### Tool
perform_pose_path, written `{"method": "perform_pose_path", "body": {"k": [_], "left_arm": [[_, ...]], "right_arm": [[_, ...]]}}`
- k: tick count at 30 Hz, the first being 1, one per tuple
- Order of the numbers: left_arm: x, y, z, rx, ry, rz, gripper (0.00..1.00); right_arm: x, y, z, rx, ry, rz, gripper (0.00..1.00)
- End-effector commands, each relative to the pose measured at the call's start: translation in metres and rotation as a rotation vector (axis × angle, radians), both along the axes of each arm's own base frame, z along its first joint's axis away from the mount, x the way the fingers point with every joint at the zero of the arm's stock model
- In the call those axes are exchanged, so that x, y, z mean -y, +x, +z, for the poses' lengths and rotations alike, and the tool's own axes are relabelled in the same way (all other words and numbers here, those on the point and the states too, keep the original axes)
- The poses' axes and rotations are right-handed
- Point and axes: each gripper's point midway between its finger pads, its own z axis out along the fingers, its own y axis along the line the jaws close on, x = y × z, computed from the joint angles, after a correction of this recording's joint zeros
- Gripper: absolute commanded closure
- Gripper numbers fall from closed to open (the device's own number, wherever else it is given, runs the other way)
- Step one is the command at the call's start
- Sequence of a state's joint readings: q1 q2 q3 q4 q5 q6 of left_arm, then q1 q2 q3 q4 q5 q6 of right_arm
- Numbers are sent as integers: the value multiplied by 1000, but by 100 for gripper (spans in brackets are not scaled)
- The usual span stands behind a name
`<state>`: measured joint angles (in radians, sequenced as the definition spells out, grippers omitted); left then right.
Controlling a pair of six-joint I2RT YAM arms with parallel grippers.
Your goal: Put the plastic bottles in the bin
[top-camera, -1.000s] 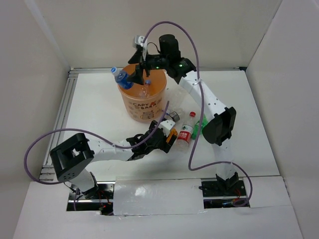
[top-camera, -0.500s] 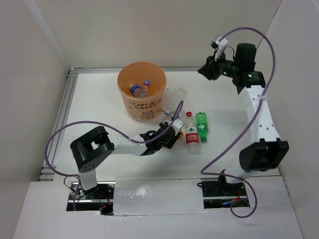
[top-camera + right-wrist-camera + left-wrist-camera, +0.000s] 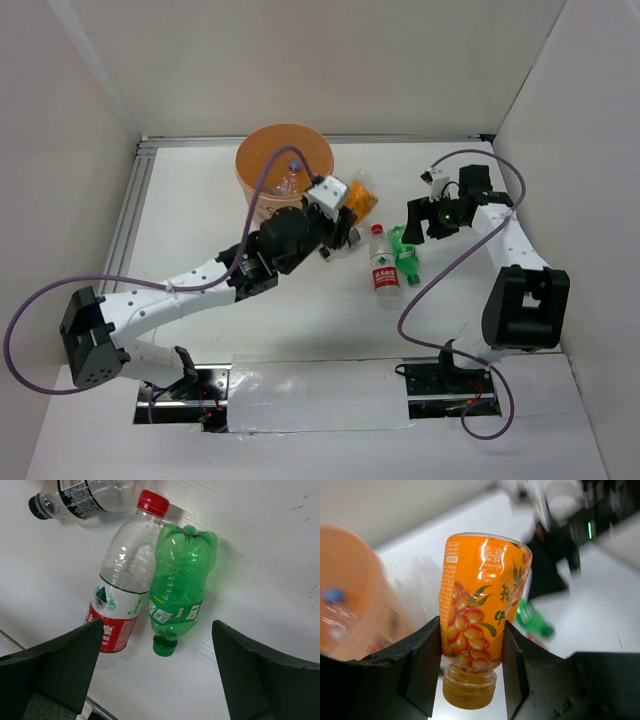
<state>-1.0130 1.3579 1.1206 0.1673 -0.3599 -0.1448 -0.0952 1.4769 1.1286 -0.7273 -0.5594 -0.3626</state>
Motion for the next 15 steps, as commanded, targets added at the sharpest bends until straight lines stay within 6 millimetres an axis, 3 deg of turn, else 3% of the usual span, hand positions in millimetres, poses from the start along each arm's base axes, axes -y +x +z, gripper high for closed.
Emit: {"method": "perform_pose_path", "body": {"k": [1,4,9,11,12,13,14,15], "left_arm": [[-38,45,57,142,-90,227,98],[-73,85,70,174,-129,429,97],[-127,146,59,132,-174,696,91],[-134,162,59,118,-191,734,89],[-138,168,49,85,-176,752,84],[-147,177,55,78,-179,779,76],[-141,184,39,45,-138,782,63],[-147,187,28,11,-93,798,32]], "right_arm": [[2,14,-10,19,-19,-13,4],[0,21,-31,-21,-54,-16,0],[1,25,-54,-67,-73,-40,0],[0,26,-63,-83,-85,-35,0],[2,26,-64,-87,-98,-51,0],[0,27,-68,-92,-106,-44,0],[0,26,-73,-105,-106,-43,0],[-2,26,-73,-105,-115,-38,0]]}}
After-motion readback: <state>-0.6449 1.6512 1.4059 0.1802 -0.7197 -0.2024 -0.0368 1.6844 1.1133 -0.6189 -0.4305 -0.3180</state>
